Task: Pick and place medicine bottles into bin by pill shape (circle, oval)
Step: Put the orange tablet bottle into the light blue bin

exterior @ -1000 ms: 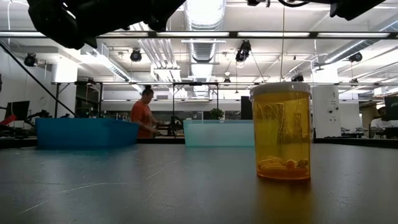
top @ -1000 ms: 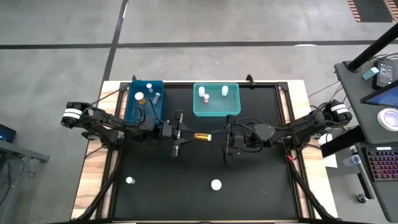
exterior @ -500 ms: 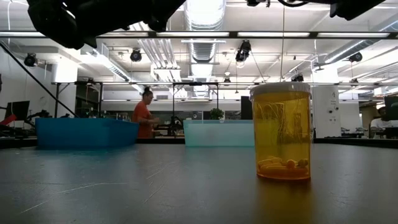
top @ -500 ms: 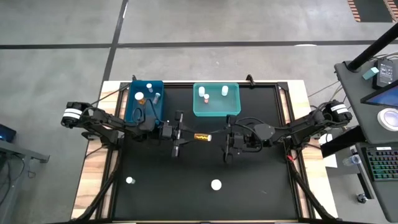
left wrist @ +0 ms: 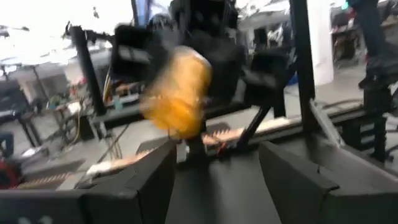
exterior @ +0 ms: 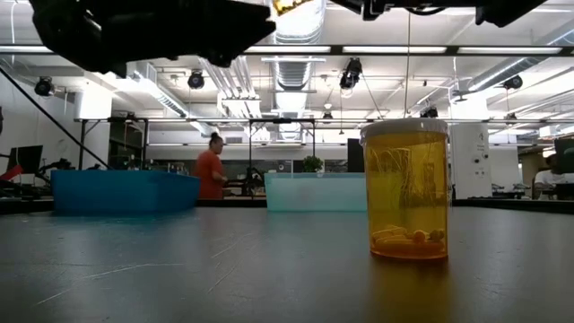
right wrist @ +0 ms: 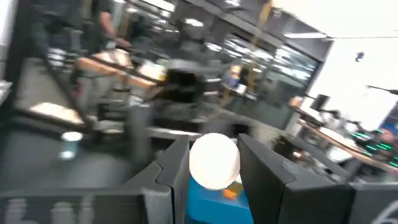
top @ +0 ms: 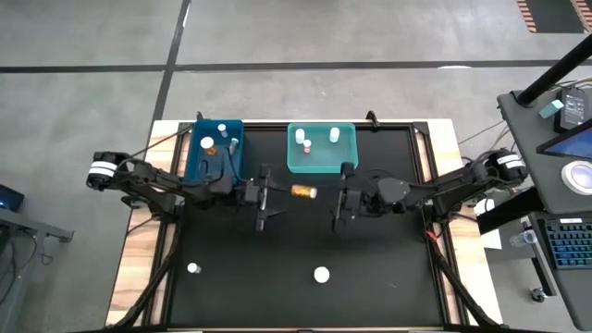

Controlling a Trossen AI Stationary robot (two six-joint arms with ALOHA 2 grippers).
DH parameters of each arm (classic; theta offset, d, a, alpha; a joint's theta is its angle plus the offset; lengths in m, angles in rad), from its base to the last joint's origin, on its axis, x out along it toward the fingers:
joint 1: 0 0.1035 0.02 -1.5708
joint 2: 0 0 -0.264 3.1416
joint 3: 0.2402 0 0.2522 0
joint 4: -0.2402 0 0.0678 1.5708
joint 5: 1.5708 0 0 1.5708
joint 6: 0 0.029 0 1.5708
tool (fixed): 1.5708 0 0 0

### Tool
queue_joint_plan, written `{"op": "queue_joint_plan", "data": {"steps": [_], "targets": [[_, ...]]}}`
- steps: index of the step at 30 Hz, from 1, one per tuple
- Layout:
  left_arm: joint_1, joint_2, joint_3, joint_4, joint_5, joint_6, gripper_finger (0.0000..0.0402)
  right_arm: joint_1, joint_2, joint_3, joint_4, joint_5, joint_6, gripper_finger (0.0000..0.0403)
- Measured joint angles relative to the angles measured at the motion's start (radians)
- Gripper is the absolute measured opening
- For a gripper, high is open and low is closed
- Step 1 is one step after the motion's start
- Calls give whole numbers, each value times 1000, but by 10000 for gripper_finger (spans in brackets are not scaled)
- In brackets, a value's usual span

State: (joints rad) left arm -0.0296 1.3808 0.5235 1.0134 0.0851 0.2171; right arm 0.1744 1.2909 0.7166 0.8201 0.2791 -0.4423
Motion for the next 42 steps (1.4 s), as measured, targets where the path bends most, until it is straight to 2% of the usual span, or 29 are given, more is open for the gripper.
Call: {"op": "queue_joint_plan", "data": {"steps": [4,9,15,18,22,26,31,42], "targets": [[5,-56,-44,-35,-99,5,214,-46,-59,16,-86,48,32,111],[10,-127,-106,-37,-170,33,214,-171,-102,162,-480,47,141,111],[31,-194,-152,-34,-191,34,215,-362,-33,409,-948,13,251,111],[44,-210,-170,-36,-194,36,215,-478,34,519,-1138,-83,295,111],[62,-223,-189,-37,-199,35,215,-626,147,638,-1316,-270,323,111],[76,-224,-191,-36,-205,36,215,-741,268,697,-1378,-384,313,111],[86,-224,-191,-38,-208,41,215,-825,385,724,-1418,-416,283,111],[126,-224,-191,-37,-217,88,215,-843,507,726,-1389,-420,259,111]]}}
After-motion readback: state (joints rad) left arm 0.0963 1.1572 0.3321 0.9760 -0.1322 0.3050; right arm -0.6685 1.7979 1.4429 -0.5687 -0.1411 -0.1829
